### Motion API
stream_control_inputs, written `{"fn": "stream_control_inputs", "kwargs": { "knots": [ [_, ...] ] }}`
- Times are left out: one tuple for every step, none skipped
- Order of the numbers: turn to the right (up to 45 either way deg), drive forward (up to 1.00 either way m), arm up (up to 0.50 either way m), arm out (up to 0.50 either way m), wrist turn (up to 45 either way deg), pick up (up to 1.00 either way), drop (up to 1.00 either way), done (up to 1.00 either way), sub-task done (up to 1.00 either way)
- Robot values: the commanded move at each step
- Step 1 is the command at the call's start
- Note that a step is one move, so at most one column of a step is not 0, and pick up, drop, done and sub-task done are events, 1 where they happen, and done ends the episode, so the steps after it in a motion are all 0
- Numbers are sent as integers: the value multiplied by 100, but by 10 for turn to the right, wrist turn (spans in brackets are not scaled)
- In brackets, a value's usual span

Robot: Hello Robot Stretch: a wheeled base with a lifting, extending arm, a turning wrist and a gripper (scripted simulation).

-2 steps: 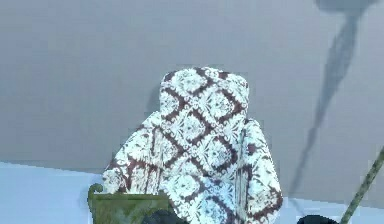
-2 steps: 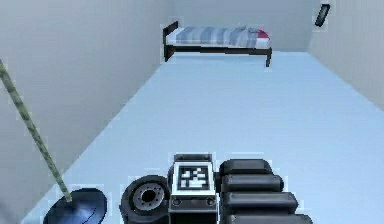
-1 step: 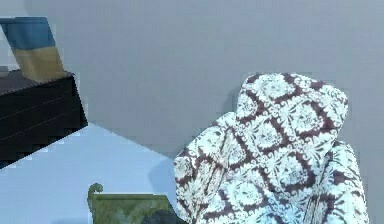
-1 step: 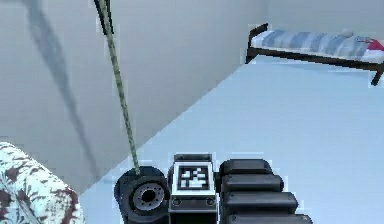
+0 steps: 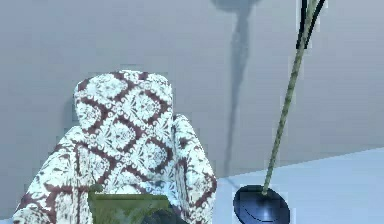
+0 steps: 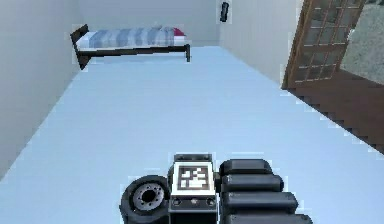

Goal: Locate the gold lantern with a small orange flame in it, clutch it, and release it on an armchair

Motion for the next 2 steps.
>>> {"fn": "stream_control_inputs", "kwargs": {
  "knots": [
    [150, 0, 0, 0, 0, 0, 0, 0, 0],
    [-450, 0, 0, 0, 0, 0, 0, 0, 0]
  ]
}}
